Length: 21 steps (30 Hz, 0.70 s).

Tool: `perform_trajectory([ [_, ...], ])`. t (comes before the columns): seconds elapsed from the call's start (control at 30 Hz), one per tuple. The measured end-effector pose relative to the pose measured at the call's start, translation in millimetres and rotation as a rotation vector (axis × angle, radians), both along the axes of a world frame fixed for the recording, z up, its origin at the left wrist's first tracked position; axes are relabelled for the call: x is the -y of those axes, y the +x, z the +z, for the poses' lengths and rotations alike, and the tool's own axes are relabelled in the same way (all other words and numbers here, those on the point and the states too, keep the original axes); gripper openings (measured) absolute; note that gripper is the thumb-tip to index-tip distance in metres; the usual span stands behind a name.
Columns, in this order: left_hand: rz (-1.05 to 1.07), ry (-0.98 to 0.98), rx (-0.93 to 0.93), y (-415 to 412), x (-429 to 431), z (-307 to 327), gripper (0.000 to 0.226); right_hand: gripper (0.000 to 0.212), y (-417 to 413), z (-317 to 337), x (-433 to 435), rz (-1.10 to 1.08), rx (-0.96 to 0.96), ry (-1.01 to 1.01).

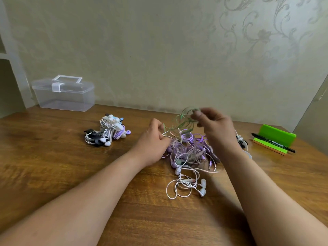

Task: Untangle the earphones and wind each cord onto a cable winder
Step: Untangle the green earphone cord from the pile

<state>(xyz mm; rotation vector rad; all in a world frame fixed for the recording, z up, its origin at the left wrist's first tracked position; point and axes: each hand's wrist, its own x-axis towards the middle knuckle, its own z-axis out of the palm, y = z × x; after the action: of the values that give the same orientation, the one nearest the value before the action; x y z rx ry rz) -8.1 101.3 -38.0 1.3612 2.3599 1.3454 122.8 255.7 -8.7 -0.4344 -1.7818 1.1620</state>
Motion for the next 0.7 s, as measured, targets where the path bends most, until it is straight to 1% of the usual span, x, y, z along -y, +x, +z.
perform_trajectory([
  [0.07, -0.028, 0.041, 0.008, 1, 0, 0, 0.014, 0.009, 1, 5, 3, 0.042, -0.096, -0.08],
  [0.13, -0.076, 0.128, 0.002, 3, 2, 3, 0.019, 0.011, 1, 8, 7, 0.086, -0.146, -0.143],
  [0.2, -0.084, 0.211, -0.086, 6, 3, 3, 0.034, 0.012, 1, 9, 9, 0.17, -0.237, -0.25],
  [0.27, -0.031, 0.251, -0.153, 11, 3, 2, 0.046, 0.014, 3, 11, 9, 0.278, -0.324, -0.342],
  [0.33, 0.026, 0.237, -0.121, 16, 1, 0, 0.052, 0.017, 6, 13, 10, 0.372, -0.372, -0.403],
  [0.43, 0.041, 0.152, -0.071, 14, -4, -1, 0.081, 0.014, 10, 18, 15, 0.501, -0.408, -0.475],
  [0.47, 0.045, 0.144, -0.064, 14, -5, 0, 0.086, 0.015, 11, 19, 16, 0.546, -0.406, -0.487],
  [0.5, 0.043, 0.157, -0.036, 13, -8, 1, 0.085, 0.018, 13, 20, 18, 0.602, -0.394, -0.493],
  [0.53, 0.017, 0.176, 0.009, 13, -9, 3, 0.078, 0.022, 14, 21, 20, 0.658, -0.371, -0.495],
  [0.57, -0.021, 0.207, 0.069, 12, -10, 5, 0.064, 0.023, 15, 22, 22, 0.704, -0.336, -0.503],
  [0.6, -0.067, 0.252, 0.135, 13, -10, 7, 0.044, 0.02, 15, 21, 23, 0.719, -0.292, -0.504],
  [0.63, -0.108, 0.313, 0.208, 13, -9, 11, 0.024, 0.015, 14, 21, 24, 0.698, -0.243, -0.494],
  [0.67, -0.139, 0.373, 0.285, 14, -8, 15, 0.013, 0.015, 12, 18, 23, 0.64, -0.198, -0.463],
  [0.7, -0.183, 0.43, 0.383, 12, -6, 18, 0.014, 0.016, 11, 16, 24, 0.571, -0.152, -0.414],
])
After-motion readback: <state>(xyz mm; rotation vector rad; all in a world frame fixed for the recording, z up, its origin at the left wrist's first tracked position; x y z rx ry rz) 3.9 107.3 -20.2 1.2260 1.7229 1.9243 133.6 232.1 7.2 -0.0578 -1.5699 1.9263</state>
